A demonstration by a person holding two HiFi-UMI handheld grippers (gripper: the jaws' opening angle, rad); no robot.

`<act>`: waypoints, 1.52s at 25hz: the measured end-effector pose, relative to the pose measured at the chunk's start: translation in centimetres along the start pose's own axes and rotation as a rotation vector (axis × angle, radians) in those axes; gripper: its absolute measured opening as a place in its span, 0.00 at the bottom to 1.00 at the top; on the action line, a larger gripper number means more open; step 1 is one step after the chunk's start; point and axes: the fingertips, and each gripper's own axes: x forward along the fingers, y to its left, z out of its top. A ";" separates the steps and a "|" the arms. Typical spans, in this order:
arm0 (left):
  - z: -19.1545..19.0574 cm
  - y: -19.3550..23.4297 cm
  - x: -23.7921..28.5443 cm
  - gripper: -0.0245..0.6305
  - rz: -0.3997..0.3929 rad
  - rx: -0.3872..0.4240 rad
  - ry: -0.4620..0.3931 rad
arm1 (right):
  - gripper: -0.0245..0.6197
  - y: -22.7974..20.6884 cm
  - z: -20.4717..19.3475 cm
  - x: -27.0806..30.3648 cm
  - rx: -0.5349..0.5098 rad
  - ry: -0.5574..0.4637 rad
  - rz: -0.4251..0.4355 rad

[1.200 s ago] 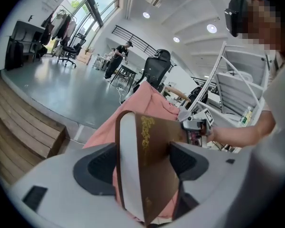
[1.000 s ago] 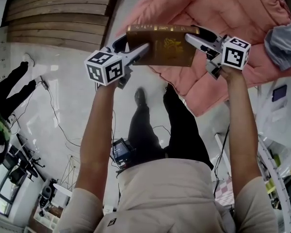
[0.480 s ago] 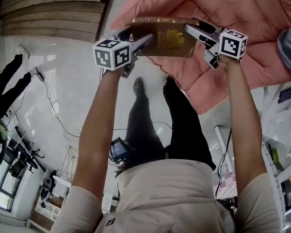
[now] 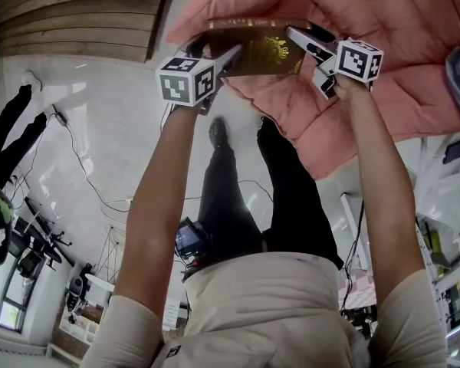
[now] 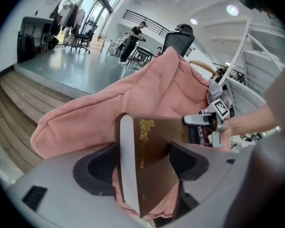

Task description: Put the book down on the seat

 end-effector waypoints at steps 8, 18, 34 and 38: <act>-0.5 -0.2 0.8 0.54 0.118 0.075 0.009 | 0.50 -2.4 -1.9 0.4 0.047 0.019 -0.098; 1.2 -1.4 -2.3 0.54 0.091 0.101 -0.022 | 0.52 -2.2 -1.8 -0.7 0.061 0.035 -0.212; 9.9 -7.9 -15.4 0.54 0.044 0.197 -0.213 | 0.41 10.5 3.5 -7.2 -0.018 -0.086 -0.201; 12.4 -11.5 -20.6 0.46 0.002 0.248 -0.292 | 0.23 17.4 5.6 -10.1 -0.101 -0.136 -0.135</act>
